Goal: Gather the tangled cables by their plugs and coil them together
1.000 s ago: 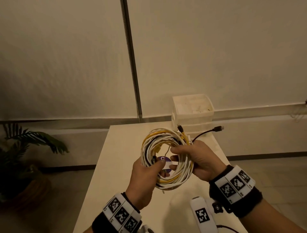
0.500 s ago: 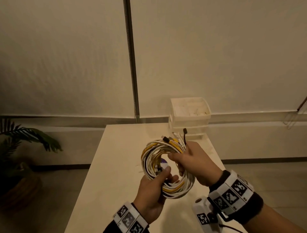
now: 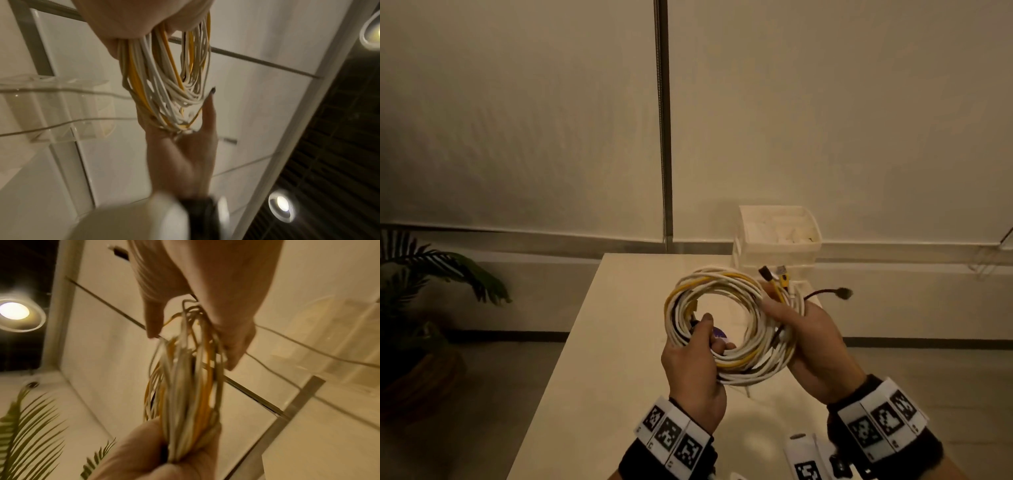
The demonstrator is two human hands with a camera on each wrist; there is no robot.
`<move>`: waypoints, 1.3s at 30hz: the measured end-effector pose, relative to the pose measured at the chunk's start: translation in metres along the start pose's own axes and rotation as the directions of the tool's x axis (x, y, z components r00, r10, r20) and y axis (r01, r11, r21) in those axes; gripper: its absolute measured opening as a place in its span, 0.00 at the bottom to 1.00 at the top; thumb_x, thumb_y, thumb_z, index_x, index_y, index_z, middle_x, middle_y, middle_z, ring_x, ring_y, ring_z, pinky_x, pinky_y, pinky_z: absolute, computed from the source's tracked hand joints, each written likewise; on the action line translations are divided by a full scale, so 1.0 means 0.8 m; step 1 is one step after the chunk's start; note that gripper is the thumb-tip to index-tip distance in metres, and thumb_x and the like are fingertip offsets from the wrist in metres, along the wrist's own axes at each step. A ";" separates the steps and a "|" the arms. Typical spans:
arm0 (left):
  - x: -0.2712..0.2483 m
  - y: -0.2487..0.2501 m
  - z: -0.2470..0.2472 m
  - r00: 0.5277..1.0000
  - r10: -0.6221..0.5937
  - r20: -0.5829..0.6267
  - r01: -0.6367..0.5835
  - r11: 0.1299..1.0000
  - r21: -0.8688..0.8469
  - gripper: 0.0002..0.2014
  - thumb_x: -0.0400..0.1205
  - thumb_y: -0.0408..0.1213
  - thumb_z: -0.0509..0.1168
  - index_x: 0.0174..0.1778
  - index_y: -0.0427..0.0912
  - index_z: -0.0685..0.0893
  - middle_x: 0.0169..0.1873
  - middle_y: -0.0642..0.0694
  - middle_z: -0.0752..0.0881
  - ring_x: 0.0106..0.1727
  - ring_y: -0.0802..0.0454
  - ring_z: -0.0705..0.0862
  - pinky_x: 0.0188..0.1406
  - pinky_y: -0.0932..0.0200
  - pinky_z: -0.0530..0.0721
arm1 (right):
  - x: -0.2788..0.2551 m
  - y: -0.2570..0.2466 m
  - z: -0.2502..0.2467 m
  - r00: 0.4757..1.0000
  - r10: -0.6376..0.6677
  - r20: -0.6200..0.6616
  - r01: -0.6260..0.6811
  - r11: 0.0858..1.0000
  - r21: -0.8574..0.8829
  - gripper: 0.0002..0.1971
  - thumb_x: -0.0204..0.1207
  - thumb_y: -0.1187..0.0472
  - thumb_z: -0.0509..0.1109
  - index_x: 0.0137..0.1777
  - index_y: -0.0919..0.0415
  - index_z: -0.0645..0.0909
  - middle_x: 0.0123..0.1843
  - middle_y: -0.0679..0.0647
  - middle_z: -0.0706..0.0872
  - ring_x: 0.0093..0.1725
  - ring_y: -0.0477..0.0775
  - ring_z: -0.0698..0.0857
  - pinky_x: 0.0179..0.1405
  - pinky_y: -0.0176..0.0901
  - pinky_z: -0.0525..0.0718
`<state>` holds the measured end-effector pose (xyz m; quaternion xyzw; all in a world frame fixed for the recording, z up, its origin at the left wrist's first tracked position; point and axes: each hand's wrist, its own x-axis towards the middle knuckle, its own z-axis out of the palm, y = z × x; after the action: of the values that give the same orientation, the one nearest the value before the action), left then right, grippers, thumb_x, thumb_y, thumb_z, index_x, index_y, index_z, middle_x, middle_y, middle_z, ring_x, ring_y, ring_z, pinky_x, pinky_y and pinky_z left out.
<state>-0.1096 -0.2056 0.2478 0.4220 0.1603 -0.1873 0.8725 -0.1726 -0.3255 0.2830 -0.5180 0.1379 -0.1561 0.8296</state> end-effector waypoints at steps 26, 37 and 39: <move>-0.004 -0.016 0.026 0.996 0.052 -0.074 -0.049 0.998 0.040 0.07 0.78 0.28 0.72 0.50 0.39 0.89 0.40 0.39 0.93 0.41 0.43 0.92 0.43 0.49 0.90 | 0.019 0.044 0.038 0.959 -0.106 -0.263 0.083 0.992 -0.098 0.14 0.68 0.66 0.78 0.43 0.80 0.82 0.33 0.69 0.84 0.33 0.62 0.83 0.38 0.50 0.84; -0.011 -0.013 0.005 0.933 0.046 0.357 -0.119 0.976 0.183 0.19 0.73 0.45 0.71 0.55 0.37 0.87 0.50 0.38 0.92 0.50 0.48 0.91 0.47 0.57 0.87 | 0.021 0.023 0.019 0.942 -0.167 -0.292 0.122 0.978 -0.167 0.08 0.78 0.62 0.71 0.48 0.68 0.82 0.25 0.59 0.80 0.27 0.54 0.84 0.36 0.50 0.85; -0.007 -0.009 0.004 0.924 0.037 0.380 -0.121 0.972 0.200 0.19 0.72 0.45 0.71 0.54 0.38 0.86 0.48 0.37 0.91 0.48 0.47 0.90 0.46 0.56 0.85 | 0.023 0.025 0.020 0.941 -0.136 -0.309 0.103 0.987 -0.122 0.10 0.77 0.60 0.72 0.50 0.69 0.82 0.23 0.58 0.78 0.25 0.55 0.82 0.36 0.51 0.85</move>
<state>-0.1177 -0.2108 0.2472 0.4786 -0.0476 -0.2453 0.8417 -0.1474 -0.3112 0.2705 -0.5362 0.2452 -0.2797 0.7578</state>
